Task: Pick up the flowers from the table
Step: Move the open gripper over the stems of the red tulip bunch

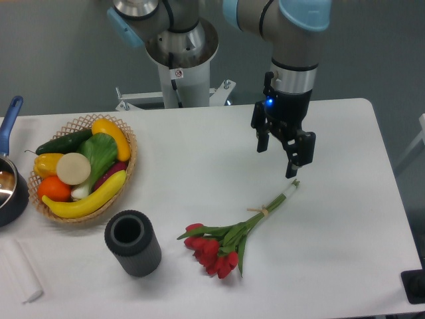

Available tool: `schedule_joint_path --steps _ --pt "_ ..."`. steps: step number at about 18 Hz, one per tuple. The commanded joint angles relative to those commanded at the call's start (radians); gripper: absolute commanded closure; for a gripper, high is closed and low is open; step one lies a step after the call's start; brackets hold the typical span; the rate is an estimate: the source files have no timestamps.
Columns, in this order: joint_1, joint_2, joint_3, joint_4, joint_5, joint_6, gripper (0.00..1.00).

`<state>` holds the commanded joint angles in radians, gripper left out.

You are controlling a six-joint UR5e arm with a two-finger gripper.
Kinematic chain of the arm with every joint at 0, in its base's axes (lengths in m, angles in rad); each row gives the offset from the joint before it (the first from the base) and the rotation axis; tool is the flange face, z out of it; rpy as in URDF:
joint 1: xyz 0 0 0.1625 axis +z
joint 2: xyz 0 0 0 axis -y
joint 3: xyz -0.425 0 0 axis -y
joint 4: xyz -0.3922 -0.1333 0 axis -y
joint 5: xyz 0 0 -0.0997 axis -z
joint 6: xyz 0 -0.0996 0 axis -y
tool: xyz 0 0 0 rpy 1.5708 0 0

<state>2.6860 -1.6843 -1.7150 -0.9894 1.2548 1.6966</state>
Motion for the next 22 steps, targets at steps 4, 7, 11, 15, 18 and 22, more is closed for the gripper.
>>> schedule_joint_path --steps 4,7,11,15,18,22 --pt "-0.006 -0.011 0.000 0.000 0.002 -0.008 0.00" --pt "-0.009 -0.012 0.000 0.000 -0.008 -0.125 0.00" --pt "-0.014 -0.020 -0.002 0.005 -0.046 -0.186 0.00" --pt "-0.017 -0.020 -0.029 0.026 -0.046 -0.212 0.00" --pt "-0.025 -0.043 -0.031 0.052 -0.100 -0.345 0.00" --pt "-0.057 -0.063 -0.044 0.061 -0.098 -0.439 0.00"
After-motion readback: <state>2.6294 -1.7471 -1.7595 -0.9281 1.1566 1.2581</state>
